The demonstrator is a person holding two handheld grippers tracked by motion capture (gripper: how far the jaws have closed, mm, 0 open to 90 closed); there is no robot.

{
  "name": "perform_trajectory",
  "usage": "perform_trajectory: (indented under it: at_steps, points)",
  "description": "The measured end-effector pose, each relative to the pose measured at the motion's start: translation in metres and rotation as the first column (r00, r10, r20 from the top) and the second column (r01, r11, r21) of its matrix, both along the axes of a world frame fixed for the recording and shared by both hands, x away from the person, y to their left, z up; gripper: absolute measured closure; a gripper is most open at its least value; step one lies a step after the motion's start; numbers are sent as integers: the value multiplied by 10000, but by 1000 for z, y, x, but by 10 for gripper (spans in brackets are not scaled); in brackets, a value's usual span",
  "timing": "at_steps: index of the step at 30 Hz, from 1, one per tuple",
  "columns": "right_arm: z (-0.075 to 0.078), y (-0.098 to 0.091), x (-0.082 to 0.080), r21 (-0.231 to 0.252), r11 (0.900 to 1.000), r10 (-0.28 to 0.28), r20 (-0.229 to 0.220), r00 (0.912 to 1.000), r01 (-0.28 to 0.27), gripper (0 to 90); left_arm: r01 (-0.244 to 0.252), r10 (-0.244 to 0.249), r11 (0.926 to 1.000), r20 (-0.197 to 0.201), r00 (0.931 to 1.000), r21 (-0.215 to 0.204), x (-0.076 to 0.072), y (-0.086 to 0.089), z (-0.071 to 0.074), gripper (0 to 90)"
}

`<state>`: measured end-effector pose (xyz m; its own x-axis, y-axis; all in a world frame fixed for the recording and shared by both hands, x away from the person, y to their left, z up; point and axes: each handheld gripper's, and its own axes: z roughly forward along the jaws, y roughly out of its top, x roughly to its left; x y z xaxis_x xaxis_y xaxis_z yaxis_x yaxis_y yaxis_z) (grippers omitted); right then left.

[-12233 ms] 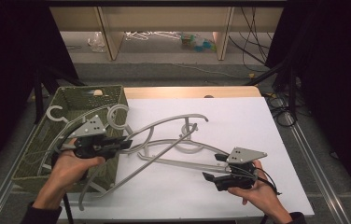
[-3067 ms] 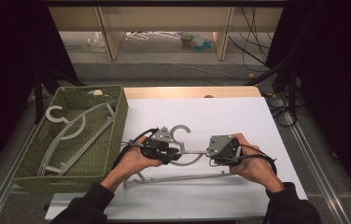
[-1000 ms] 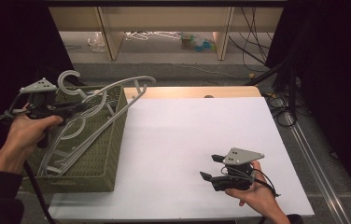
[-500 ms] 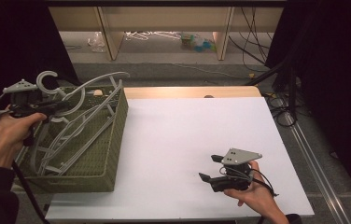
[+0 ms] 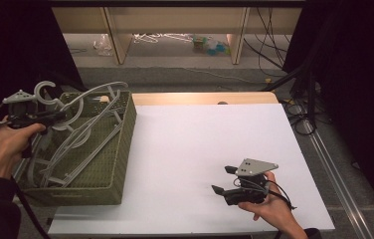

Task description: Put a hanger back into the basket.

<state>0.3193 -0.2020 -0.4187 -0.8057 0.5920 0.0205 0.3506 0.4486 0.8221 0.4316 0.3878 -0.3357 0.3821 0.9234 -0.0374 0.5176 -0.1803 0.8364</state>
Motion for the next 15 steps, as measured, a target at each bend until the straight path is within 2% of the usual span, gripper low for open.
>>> perform_trajectory:
  at_steps: [8,11,12,14,15]
  points:
    - [-1,0,0,6,10000,21,-48,10000,-21,256,310,-307,9995,-335,9990,87,-2,2,-9,795]
    - [-1,0,0,-29,10000,64,-133,9999,-64,256,225,-216,9995,-394,9990,224,-3,5,-10,795]
    - [-1,0,0,-54,10000,61,-106,9999,-62,256,218,-214,9997,-420,9989,102,-3,6,-11,795]
    - [-1,0,1,-53,10000,82,-53,10000,-82,256,193,-178,9994,-536,9984,272,-4,7,-13,794]
    - [-1,0,1,-56,10000,76,-50,10000,-77,256,272,-266,9996,-501,9984,113,-3,7,-15,794]
